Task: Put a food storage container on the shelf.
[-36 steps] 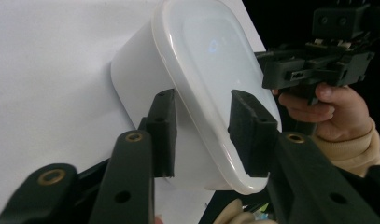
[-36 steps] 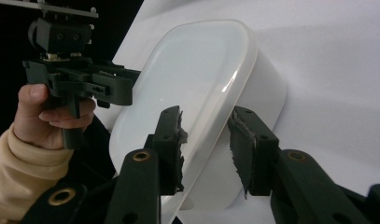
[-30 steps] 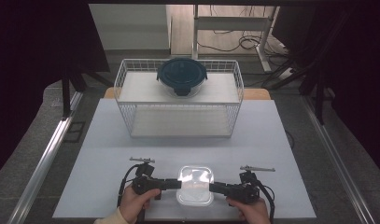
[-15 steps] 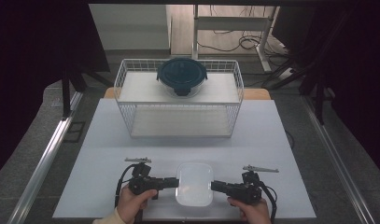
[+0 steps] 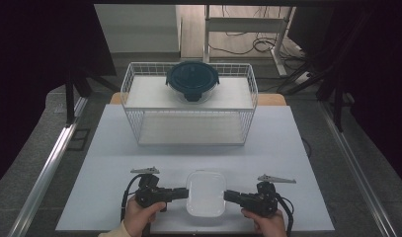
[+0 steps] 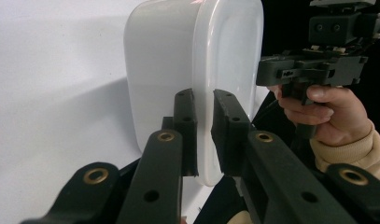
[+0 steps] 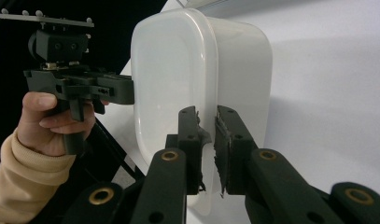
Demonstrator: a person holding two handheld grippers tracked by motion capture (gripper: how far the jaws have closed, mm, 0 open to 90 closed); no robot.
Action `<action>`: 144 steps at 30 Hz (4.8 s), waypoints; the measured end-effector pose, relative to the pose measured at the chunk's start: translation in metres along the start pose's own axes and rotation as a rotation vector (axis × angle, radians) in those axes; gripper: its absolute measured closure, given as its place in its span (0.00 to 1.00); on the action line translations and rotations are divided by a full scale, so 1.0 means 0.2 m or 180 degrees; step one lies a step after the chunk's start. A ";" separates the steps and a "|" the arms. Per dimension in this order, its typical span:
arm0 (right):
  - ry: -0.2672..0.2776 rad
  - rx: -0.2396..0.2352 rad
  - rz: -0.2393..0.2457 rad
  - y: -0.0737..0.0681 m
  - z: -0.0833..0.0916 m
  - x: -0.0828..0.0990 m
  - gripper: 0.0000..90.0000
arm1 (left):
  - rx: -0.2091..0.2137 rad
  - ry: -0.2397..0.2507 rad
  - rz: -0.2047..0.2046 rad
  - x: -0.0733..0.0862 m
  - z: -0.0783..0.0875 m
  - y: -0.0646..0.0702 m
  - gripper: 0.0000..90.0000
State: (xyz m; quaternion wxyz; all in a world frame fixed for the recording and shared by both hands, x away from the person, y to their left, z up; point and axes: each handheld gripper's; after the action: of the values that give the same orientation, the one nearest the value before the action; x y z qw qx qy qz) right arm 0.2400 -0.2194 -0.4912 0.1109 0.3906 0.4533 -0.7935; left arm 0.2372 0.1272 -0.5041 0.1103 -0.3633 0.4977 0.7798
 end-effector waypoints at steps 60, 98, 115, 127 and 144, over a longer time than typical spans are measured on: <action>0.0354 -0.0251 0.0788 -0.33 -0.07 -0.53 0.90 | 0.0000 0.0462 -0.0682 -0.56 0.17 0.24 0.89; 0.0573 -0.0415 0.1101 -0.66 -0.23 -1.25 0.90 | -0.0064 0.0676 -0.0858 -1.33 0.30 0.42 0.88; 0.0484 -0.0320 0.0896 -0.55 -0.41 -1.51 0.90 | -0.0199 0.0610 -0.0557 -1.59 0.19 0.27 0.87; 0.0440 -0.0230 0.0329 -0.44 -0.51 -1.59 0.87 | -0.0179 0.0646 -0.0177 -1.66 0.13 0.16 0.87; 0.0521 -0.0109 -0.0488 -0.27 -0.63 -1.66 0.83 | -0.0119 0.0763 0.0284 -1.72 0.04 0.00 0.81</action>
State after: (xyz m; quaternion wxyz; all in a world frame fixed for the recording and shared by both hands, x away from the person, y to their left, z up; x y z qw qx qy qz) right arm 0.5003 -0.1461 -0.2544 0.0192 0.4163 0.5029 -0.7572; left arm 0.4796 0.1990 -0.2696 0.0085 -0.4335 0.5083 0.7441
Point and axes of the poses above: each handheld gripper's, and its own axes: z roughly backward along the jaws, x roughly out of its underside, y roughly to its right, and after that the axes turned 15 degrees about y, right-handed
